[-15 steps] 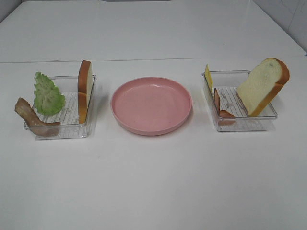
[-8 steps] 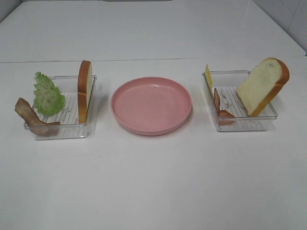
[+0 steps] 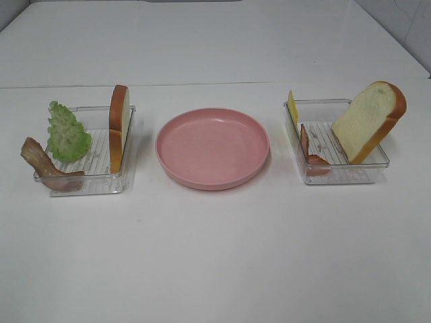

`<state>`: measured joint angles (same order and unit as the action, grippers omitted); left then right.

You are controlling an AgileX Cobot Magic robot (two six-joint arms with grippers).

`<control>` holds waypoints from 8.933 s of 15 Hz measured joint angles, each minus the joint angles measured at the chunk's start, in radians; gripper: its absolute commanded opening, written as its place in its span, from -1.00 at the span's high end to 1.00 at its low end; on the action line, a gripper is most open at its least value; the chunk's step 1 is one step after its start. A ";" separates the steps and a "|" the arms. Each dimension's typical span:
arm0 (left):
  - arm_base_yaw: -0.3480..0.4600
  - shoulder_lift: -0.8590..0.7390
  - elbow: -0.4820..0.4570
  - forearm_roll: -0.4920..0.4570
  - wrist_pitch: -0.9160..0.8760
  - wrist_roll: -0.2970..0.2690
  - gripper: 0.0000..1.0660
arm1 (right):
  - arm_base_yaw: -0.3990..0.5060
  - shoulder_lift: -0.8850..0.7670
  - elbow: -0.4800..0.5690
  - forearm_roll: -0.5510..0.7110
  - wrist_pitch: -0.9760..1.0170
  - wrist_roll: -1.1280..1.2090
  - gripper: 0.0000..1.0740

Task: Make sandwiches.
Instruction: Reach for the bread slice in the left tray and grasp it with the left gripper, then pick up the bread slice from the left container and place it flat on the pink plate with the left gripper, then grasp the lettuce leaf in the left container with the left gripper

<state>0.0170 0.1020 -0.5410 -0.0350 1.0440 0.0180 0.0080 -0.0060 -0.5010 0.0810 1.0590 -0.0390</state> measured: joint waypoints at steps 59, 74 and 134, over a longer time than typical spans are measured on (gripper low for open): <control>-0.419 1.973 -1.492 -0.047 0.175 -0.286 1.00 | 0.000 0.000 0.000 0.000 0.000 0.000 -0.46; -0.330 2.332 -1.493 -0.837 -0.025 -0.002 1.00 | 0.000 0.000 0.000 0.000 0.000 0.000 -0.46; -0.094 2.175 -1.372 -0.032 0.134 -0.161 0.71 | 0.000 0.000 0.000 0.001 0.000 0.000 -0.46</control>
<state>-0.0770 2.2770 -1.9130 -0.0670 1.1780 -0.1430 0.0080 -0.0060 -0.5010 0.0820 1.0590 -0.0390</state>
